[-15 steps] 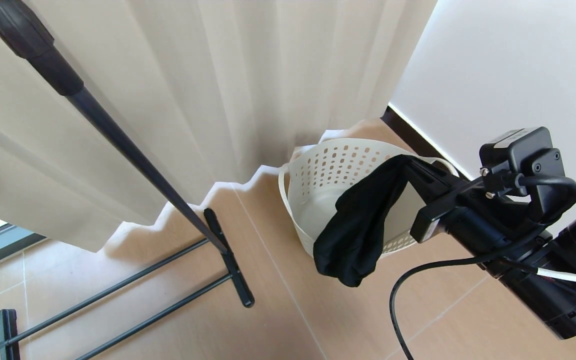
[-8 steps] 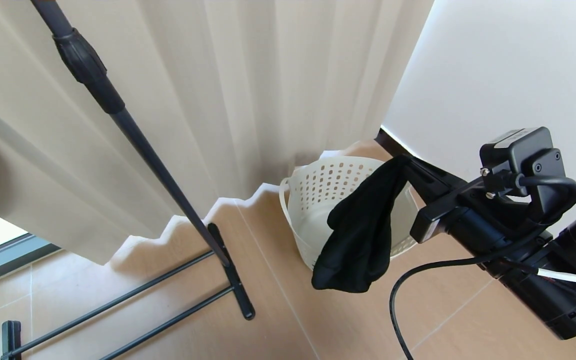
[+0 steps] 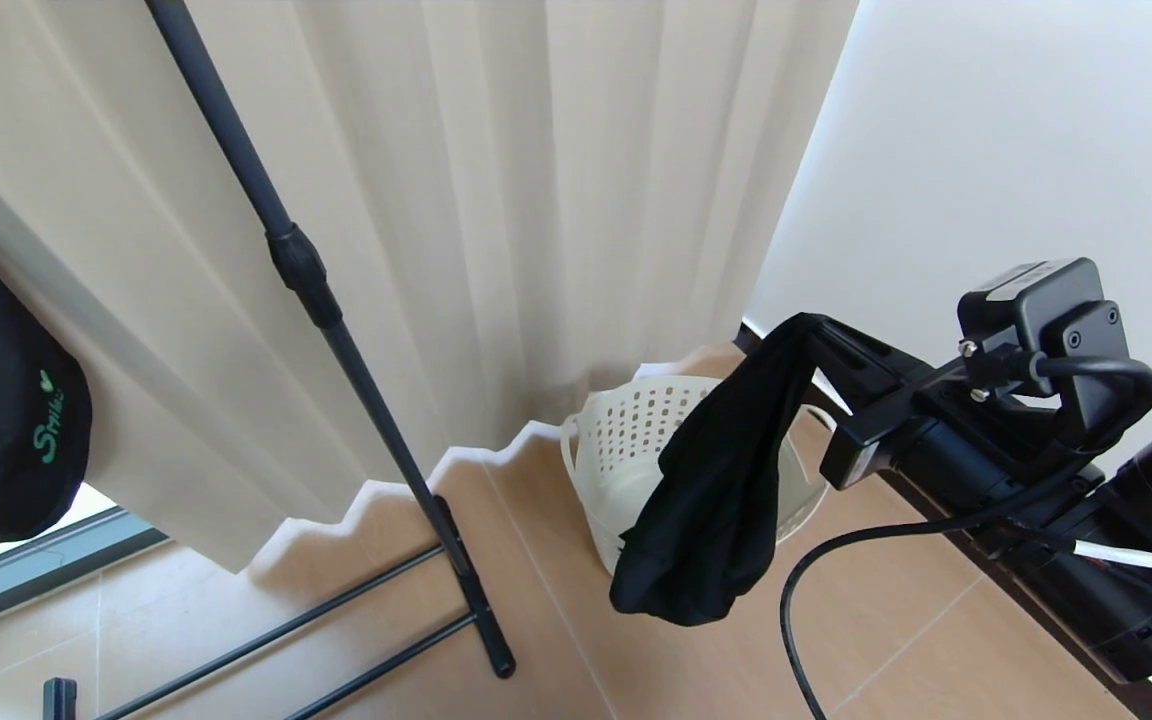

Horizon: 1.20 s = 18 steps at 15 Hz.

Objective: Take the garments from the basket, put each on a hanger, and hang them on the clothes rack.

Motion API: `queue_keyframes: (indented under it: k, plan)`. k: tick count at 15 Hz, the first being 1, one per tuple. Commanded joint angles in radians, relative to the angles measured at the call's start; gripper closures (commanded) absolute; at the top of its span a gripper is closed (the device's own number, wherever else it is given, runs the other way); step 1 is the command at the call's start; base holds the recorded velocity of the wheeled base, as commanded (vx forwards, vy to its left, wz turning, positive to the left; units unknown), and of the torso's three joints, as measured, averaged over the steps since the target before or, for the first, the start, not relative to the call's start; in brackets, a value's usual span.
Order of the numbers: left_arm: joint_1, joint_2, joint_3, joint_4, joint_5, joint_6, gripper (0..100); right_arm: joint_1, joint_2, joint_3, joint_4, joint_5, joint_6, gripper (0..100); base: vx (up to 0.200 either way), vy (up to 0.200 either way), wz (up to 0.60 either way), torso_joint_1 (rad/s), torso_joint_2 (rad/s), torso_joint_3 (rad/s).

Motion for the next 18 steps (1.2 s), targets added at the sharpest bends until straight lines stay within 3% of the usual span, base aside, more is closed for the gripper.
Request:
queue_keyframes:
  k: [1,18]
  plan:
    - [0.0,0.001,0.0,-0.001,0.0,0.0,0,0.0,-0.001,0.002,-0.001,0.0,-0.001,100,0.0,0.0,0.0,0.115,-0.46,-0.154]
    - [0.0,0.001,0.0,-0.002,0.001,-0.001,0,0.0,-0.001,0.003,-0.001,-0.002,-0.001,100,0.0,0.0,0.0,0.176,-0.51,-0.134]
